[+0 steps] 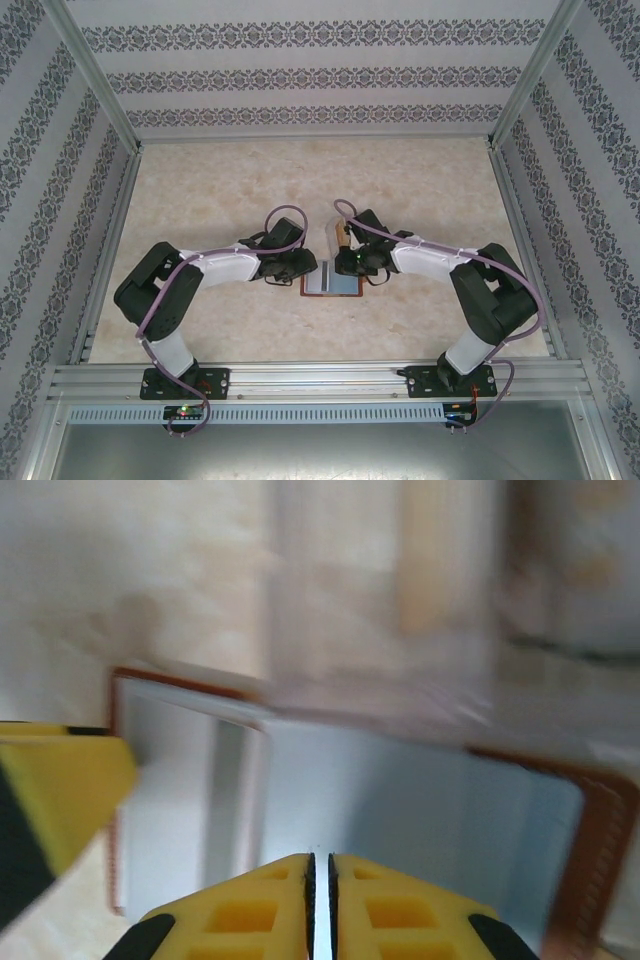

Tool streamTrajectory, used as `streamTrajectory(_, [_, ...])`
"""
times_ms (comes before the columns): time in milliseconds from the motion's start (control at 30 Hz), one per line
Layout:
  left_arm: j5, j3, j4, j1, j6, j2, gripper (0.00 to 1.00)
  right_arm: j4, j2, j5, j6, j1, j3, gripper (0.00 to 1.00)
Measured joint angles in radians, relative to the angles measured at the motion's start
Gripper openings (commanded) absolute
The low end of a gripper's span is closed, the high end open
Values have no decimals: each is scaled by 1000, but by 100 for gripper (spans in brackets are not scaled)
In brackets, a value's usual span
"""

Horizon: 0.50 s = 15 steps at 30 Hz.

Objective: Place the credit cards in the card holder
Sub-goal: Insert the credit card into the card slot.

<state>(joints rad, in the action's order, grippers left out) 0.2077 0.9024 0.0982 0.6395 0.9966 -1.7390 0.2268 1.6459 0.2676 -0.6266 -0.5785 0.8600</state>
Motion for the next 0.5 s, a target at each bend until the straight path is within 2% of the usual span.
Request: streamTrajectory(500, [1, 5, 6, 0, 2, -3, 41, 71, -101, -107, -27, 31, -80, 21])
